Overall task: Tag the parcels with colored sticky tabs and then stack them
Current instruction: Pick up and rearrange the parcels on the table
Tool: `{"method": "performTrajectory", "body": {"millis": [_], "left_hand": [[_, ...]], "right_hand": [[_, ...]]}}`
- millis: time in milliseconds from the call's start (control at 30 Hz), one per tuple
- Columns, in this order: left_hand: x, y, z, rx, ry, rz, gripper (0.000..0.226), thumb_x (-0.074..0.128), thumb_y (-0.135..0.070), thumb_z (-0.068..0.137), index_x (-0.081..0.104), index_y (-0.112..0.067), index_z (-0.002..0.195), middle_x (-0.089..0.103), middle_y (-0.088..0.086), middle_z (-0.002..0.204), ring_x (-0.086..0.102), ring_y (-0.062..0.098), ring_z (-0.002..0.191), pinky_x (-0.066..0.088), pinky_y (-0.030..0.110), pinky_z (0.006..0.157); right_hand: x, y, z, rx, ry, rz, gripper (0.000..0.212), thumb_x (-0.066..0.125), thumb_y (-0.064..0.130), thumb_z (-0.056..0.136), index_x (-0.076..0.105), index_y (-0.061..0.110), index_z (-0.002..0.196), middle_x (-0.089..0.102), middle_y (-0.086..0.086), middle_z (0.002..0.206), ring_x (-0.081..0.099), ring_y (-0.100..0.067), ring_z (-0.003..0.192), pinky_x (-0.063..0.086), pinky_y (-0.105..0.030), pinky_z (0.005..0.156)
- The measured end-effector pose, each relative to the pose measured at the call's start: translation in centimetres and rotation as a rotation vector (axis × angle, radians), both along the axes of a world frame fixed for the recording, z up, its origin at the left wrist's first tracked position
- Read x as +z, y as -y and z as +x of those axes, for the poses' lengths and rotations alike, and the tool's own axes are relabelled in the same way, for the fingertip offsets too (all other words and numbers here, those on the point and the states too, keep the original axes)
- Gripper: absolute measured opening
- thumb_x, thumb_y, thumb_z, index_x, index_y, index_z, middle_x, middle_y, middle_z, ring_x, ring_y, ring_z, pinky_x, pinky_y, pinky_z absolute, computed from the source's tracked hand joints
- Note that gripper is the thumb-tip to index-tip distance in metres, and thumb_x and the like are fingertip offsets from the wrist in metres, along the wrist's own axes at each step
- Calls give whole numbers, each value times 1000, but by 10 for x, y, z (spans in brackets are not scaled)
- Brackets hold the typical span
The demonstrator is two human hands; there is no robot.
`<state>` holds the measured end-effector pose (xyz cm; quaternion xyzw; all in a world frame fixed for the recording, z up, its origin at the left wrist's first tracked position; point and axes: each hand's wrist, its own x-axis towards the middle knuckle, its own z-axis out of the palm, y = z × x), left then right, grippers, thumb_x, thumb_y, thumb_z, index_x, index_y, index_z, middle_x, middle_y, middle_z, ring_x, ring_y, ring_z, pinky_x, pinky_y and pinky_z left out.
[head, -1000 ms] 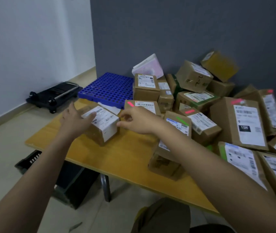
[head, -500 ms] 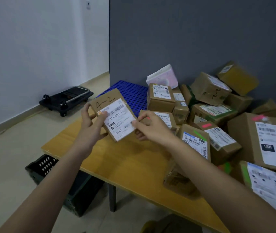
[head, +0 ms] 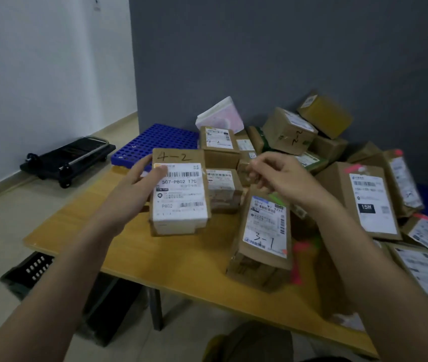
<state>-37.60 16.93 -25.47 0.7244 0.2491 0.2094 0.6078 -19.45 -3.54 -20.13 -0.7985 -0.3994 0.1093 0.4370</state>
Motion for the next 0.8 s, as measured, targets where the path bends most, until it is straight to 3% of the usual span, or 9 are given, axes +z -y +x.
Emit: {"method": "performTrajectory", "body": {"millis": [133, 267, 333, 433, 533, 633, 800], "left_hand": [[-19, 5, -12, -42, -235, -20, 45, 50, -48, 92, 43, -37, 135, 67, -6, 105, 64, 14, 91, 47, 31, 69], [-29, 26, -2, -75, -346, 24, 42, 47, -42, 96, 45, -27, 135, 62, -13, 92, 58, 5, 83, 43, 26, 65], [-27, 33, 4, -48, -381, 65, 46, 45, -43, 97, 43, -25, 139, 63, -9, 100, 59, 10, 88, 46, 29, 73], [-23, 41, 19, 46, -465, 446, 60, 43, -53, 94, 34, -23, 145, 47, 9, 140, 48, 28, 123, 39, 42, 101], [-3, 68, 44, 106, -278, 816, 50, 47, -42, 95, 43, -20, 140, 42, 13, 141, 38, 32, 129, 35, 44, 102], [14, 98, 84, -80, -159, 954, 42, 51, -40, 93, 51, -24, 132, 46, 5, 137, 38, 27, 128, 33, 39, 101], [14, 117, 161, -390, -266, 989, 41, 50, -48, 91, 56, -28, 126, 50, 6, 128, 39, 29, 124, 35, 40, 97]], "right_hand": [[1, 41, 26, -95, 94, -158, 17, 59, 19, 94, 67, 14, 81, 66, -2, 77, 60, -14, 66, 43, -12, 52], [-10, 70, 39, -101, 140, -409, 17, 66, 20, 90, 72, 8, 79, 70, -4, 75, 68, -23, 73, 57, -38, 69], [-17, 80, 38, -102, 163, -471, 16, 67, 20, 88, 74, 11, 78, 71, -4, 77, 68, -22, 76, 55, -33, 66], [-25, 89, 34, -103, 224, -501, 9, 71, 22, 86, 75, 16, 82, 71, 3, 82, 64, -13, 82, 51, -27, 69], [-32, 91, 39, -87, 238, -527, 9, 74, 26, 83, 74, 18, 80, 68, 8, 81, 61, -8, 80, 47, -24, 66], [-32, 89, 52, -87, 250, -582, 12, 75, 28, 82, 73, 17, 79, 66, 8, 77, 59, -9, 76, 44, -22, 61], [-33, 80, 69, 12, 312, -750, 14, 72, 29, 83, 75, 17, 88, 68, 1, 86, 60, -15, 83, 50, -31, 73]]}}
